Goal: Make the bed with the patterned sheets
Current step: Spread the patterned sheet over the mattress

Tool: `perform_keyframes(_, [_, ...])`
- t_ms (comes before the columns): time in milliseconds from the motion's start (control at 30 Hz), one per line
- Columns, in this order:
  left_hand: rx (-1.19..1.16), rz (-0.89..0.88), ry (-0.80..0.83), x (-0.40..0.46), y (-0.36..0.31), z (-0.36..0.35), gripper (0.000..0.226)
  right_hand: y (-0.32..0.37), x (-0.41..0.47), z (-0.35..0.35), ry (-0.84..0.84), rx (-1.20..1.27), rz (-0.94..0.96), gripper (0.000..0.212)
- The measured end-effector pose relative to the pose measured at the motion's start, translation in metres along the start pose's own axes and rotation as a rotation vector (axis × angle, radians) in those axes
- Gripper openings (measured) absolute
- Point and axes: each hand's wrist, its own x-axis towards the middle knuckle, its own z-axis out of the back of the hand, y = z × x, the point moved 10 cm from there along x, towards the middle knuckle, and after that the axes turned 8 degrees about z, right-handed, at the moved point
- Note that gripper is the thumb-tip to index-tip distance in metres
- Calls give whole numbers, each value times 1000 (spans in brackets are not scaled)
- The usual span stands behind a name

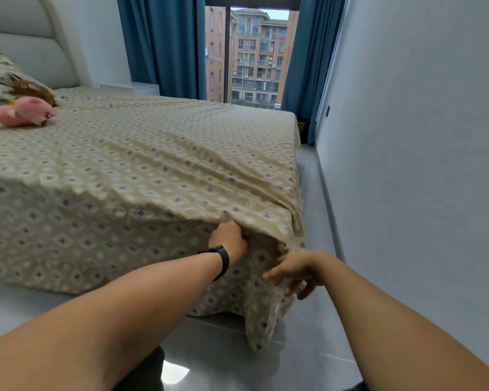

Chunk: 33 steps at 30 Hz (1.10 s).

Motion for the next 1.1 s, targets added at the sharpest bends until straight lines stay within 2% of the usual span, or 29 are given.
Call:
perform_keyframes(67, [5,-53,96,1,-4,-1,16,9,2,27,-238,-74,73,59])
perform_keyframes(133, [173,-190,345,-7,-8,-17,19,11,-1,58,-525,-149,128,54])
perform_keyframes(200, [412,-245,719,-37,8,-43,15,10,0,64,-615,-122,191,51])
perform_keyframes(267, [588,-190,1080,-80,36,-68,21,11,0,63,-653,-125,225,34])
perform_keyframes(300, [623,-180,1165,-96,39,-76,23,12,-4,65,-689,-141,217,22])
perform_keyframes(333, [626,-213,1169,-104,33,-83,24,15,-7,67,-725,-160,207,15])
perform_keyframes(367, [609,-274,1091,-102,19,-86,23,16,-8,70,-762,-174,200,14])
perform_keyframes(467, [558,-484,598,-75,-38,-55,19,18,-6,70,-793,-134,216,15])
perform_keyframes(533, [523,-538,338,-59,-55,-25,15,18,-4,67,-734,-158,216,16])
perform_keyframes(567, [499,-542,262,-54,-55,-14,15,17,-2,62,-656,-198,198,17])
perform_keyframes(600, [488,-533,221,-49,-52,-7,18,13,0,54,-537,-243,167,18])
perform_keyframes(700, [484,-502,144,-36,-41,9,21,-10,-5,5,-36,-288,-41,14])
perform_keyframes(733, [476,-509,108,-35,-41,13,19,-13,-11,-9,75,-299,-84,12])
perform_keyframes(833, [387,-587,-6,-38,-51,26,20,11,-23,-35,247,-242,-72,14])
perform_keyframes(900, [341,-662,-111,-43,-62,35,24,32,-29,-37,302,-171,-27,20])
perform_keyframes(1000, [388,-686,-227,-43,-67,43,27,25,-41,-23,259,-251,-54,14])
perform_keyframes(1100, [404,-634,-254,-38,-60,50,25,1,-47,-6,158,-363,-104,32])
